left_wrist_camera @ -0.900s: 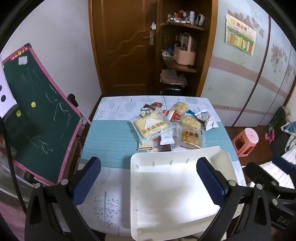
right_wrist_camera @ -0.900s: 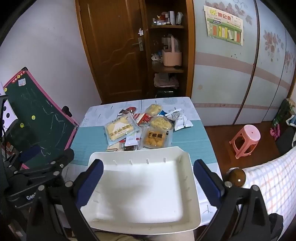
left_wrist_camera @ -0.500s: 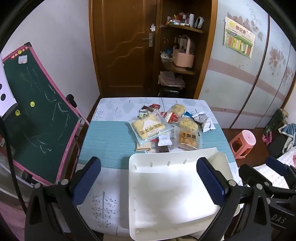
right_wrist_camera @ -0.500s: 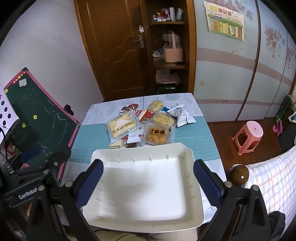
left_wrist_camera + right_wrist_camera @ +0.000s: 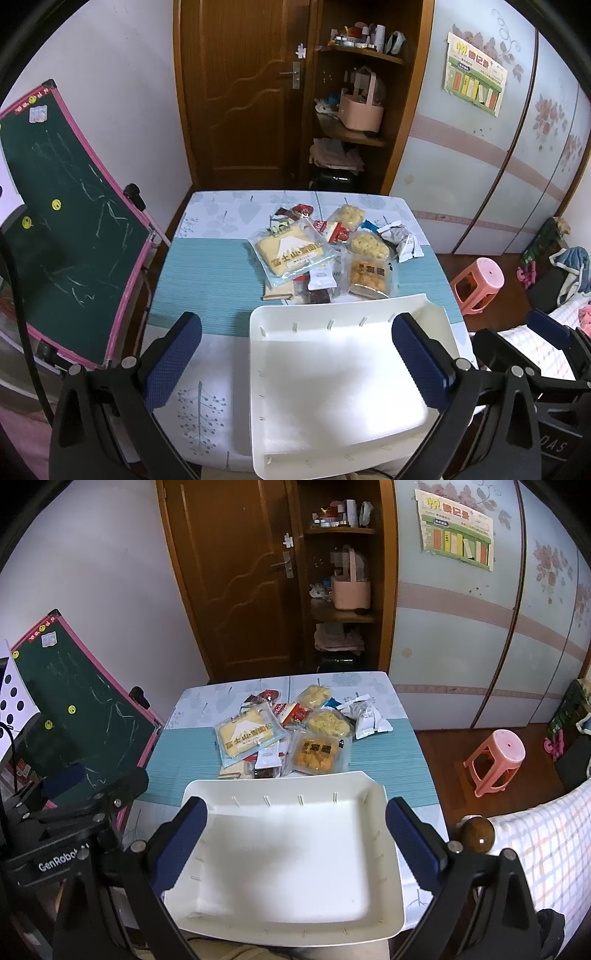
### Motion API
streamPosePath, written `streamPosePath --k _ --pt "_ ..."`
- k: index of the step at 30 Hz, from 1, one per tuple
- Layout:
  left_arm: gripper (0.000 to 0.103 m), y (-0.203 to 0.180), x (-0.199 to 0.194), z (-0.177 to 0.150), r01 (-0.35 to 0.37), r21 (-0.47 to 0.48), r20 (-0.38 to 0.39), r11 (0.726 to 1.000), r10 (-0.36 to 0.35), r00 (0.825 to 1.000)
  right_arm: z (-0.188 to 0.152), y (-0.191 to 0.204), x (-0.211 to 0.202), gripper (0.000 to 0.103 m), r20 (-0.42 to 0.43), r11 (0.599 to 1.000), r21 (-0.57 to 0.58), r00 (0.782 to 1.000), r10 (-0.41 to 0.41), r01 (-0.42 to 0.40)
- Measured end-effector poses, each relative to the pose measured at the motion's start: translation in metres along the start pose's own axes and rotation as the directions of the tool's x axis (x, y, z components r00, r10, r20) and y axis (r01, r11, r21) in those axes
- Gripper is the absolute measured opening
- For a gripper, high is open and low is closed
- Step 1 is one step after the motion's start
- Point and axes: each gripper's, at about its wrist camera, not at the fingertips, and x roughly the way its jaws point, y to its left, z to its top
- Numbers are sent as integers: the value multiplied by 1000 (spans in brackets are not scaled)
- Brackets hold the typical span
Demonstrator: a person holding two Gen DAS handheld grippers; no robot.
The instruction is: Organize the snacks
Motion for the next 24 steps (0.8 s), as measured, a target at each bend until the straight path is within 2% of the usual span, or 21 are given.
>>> streamPosePath --k 3,6,24 --pt "102 0 3 1 15 -1 -14 1000 -15 1000 -1 1 0 98 4 1000 3 1000 4 -4" --pt "102 -4 4 0 -1 15 -14 1000 2 1000 1 0 1 98 2 1000 3 1000 1 -1" --pt "102 -12 -2 4 -52 57 39 997 50 998 5 -5 3 98 23 1000 8 1000 7 -7"
